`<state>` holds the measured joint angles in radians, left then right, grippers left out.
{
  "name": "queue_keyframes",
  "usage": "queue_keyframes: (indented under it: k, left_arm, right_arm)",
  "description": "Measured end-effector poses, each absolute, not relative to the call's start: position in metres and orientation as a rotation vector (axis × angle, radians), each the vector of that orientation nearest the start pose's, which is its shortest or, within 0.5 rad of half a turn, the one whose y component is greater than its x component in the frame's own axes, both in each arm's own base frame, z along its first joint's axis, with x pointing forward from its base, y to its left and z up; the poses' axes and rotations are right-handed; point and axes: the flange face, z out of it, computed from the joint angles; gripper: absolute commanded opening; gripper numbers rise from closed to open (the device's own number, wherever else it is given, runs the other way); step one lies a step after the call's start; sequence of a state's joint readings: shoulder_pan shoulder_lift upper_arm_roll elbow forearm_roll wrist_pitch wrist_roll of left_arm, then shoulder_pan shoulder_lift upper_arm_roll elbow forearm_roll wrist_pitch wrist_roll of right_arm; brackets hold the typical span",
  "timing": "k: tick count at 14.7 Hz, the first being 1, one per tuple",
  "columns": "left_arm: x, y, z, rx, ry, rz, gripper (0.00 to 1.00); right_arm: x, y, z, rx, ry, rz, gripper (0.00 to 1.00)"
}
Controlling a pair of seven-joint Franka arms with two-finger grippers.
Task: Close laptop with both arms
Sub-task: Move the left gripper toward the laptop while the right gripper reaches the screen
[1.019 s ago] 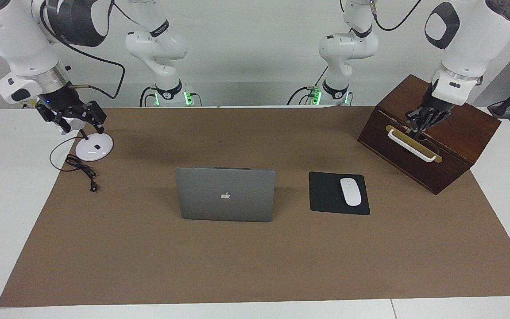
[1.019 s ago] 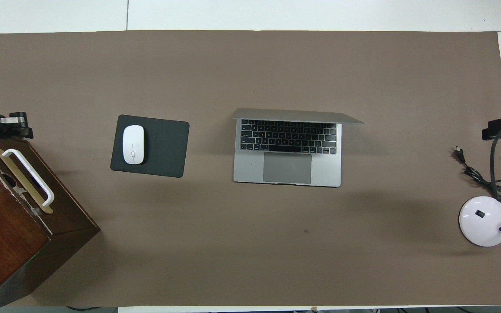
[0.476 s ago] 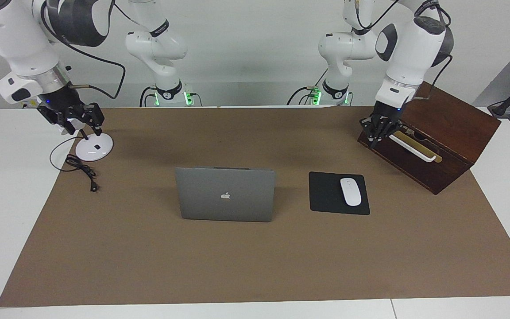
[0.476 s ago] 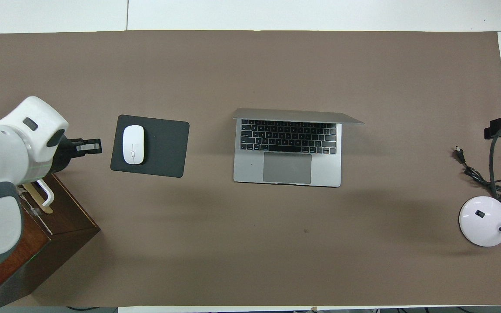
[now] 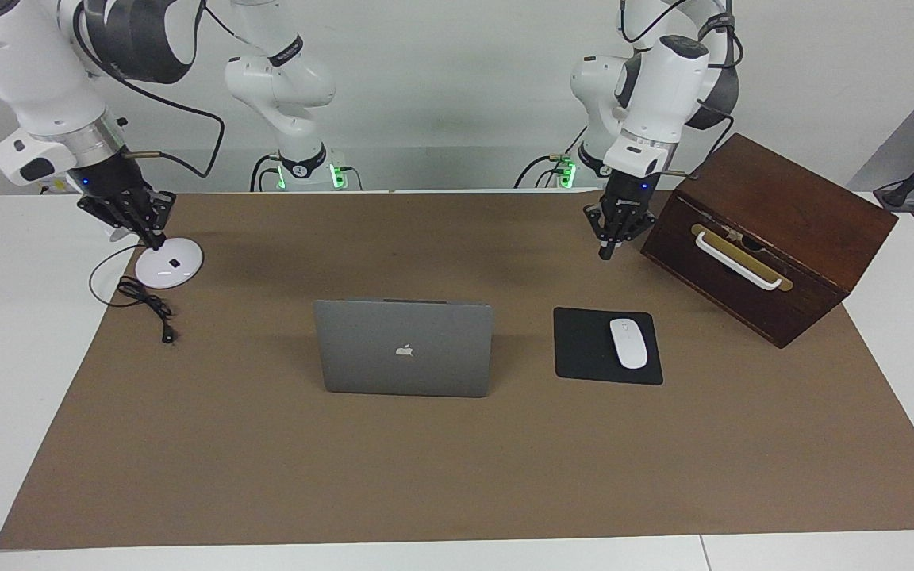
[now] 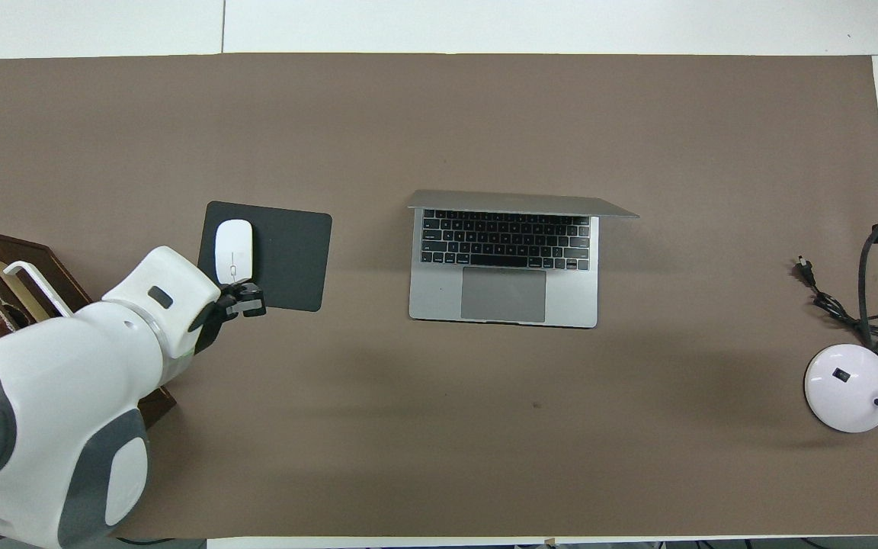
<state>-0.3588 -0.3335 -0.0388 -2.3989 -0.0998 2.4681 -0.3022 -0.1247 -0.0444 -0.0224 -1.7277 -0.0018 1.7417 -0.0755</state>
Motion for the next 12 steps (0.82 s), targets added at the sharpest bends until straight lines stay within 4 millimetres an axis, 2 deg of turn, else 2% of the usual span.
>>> queue_keyframes:
  k: [3, 4, 5, 8, 12]
  left_arm:
    - [0.421, -0.211, 0.474, -3.299, 0.129, -0.638, 0.0]
    - [0.416, -0.217, 0.468, -3.302, 0.149, -0.654, 0.0]
    - [0.411, -0.221, 0.461, -3.305, 0.158, -0.671, 0.0]
    - [0.401, -0.231, 0.441, -3.31, 0.185, -0.694, 0.0]
    - [0.399, -0.249, 0.413, -3.314, 0.229, -0.704, 0.0]
  right_arm:
    - [0.556, -0.075, 0.593, -3.148, 0.096, -0.184, 0.0]
    - [0.561, -0.063, 0.592, -3.146, 0.09, -0.21, 0.0]
    - [0.567, -0.042, 0.591, -3.14, 0.095, -0.236, 0.0]
    - [0.58, 0.04, 0.588, -3.109, 0.121, -0.301, 0.0]
    - [0.581, 0.135, 0.58, -3.106, 0.148, -0.36, 0.0]
